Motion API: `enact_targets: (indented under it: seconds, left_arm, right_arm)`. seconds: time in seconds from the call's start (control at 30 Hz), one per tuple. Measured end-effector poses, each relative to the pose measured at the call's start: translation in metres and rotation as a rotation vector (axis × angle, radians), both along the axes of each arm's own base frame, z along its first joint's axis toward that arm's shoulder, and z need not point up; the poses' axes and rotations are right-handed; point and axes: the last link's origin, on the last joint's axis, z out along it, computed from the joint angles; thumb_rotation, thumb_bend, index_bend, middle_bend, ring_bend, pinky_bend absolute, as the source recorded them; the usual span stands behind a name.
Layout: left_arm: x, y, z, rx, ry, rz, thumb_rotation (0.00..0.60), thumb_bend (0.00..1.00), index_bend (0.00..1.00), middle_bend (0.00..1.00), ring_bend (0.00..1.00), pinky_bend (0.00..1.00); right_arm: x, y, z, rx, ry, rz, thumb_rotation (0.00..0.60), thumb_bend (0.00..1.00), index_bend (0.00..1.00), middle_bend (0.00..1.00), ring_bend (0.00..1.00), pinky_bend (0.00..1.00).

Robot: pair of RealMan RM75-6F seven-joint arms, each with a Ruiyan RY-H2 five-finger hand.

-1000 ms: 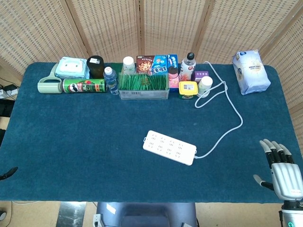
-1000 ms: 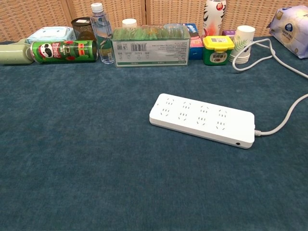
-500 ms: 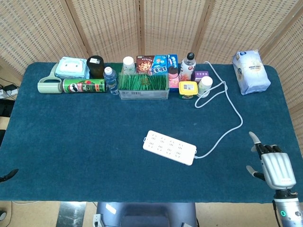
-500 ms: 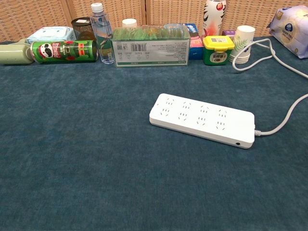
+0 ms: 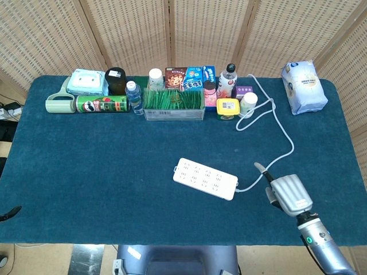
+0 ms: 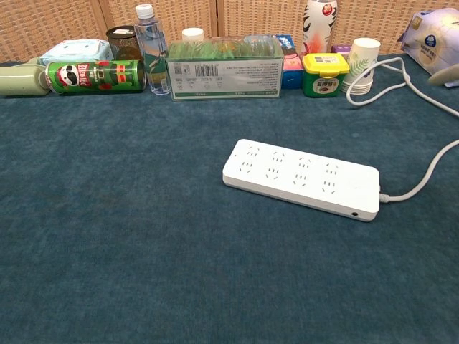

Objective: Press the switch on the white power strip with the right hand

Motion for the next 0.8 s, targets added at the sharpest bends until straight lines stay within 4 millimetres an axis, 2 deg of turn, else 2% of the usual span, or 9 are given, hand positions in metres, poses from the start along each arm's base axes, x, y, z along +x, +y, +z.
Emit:
enact_targets:
  seconds: [0.27, 0.53, 0.8]
  left_arm:
    - [0.002, 0.002, -0.004, -0.022, 0.003, -0.007, 0.600, 0.12, 0.00, 0.00, 0.00, 0.02]
    - [0.006, 0.005, -0.008, -0.035, 0.011, -0.008, 0.600, 0.12, 0.00, 0.00, 0.00, 0.02]
    - [0.010, 0.006, -0.012, -0.046, 0.016, -0.010, 0.600, 0.12, 0.00, 0.00, 0.00, 0.02]
  right_arm:
    - [0.014, 0.000, -0.026, 0.087, 0.039, 0.011, 0.600, 0.65, 0.15, 0.98, 1.00, 1.00]
    - [0.025, -0.003, -0.041, 0.138, 0.058, 0.026, 0.600, 0.65, 0.21, 0.98, 1.00, 1.00]
    - [0.034, -0.010, -0.054, 0.158, 0.089, 0.043, 0.600, 0.65, 0.21, 0.98, 1.00, 1.00]
